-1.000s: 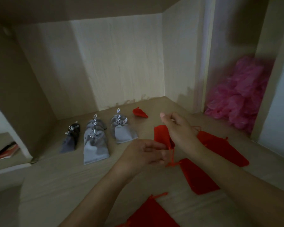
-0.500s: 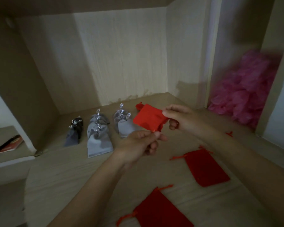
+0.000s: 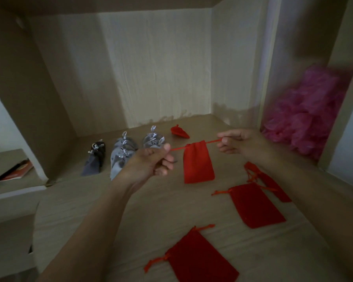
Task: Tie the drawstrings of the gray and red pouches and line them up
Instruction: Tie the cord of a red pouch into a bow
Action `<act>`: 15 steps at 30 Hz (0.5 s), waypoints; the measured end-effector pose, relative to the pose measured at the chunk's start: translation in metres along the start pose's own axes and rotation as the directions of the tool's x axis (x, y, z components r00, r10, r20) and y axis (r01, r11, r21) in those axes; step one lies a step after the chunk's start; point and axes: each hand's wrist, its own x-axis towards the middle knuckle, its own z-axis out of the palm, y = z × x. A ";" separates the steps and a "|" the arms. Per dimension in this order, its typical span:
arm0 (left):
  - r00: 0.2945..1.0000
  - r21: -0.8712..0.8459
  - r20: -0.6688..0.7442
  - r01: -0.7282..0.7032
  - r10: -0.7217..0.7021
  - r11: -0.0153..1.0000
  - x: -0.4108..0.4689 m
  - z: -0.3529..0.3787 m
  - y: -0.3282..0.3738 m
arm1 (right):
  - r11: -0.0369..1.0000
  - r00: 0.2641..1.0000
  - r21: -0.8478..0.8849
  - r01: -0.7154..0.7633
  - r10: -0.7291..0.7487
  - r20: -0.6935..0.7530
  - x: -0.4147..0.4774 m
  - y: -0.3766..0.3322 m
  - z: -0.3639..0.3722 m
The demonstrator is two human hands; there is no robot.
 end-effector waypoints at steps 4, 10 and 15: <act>0.992 0.073 -0.085 -0.083 0.089 0.994 0.004 -0.010 -0.003 | 0.984 0.998 -0.180 0.010 -0.022 -0.063 0.003 0.010 -0.005; 0.979 0.008 -0.168 -0.117 0.116 0.993 0.008 -0.023 -0.001 | 0.975 0.993 -0.207 0.078 -0.094 -0.069 0.000 0.005 -0.001; 0.963 -0.145 -0.250 -0.143 0.104 0.979 0.010 -0.016 -0.005 | 0.985 0.990 -0.127 0.114 -0.122 -0.064 -0.008 -0.006 -0.004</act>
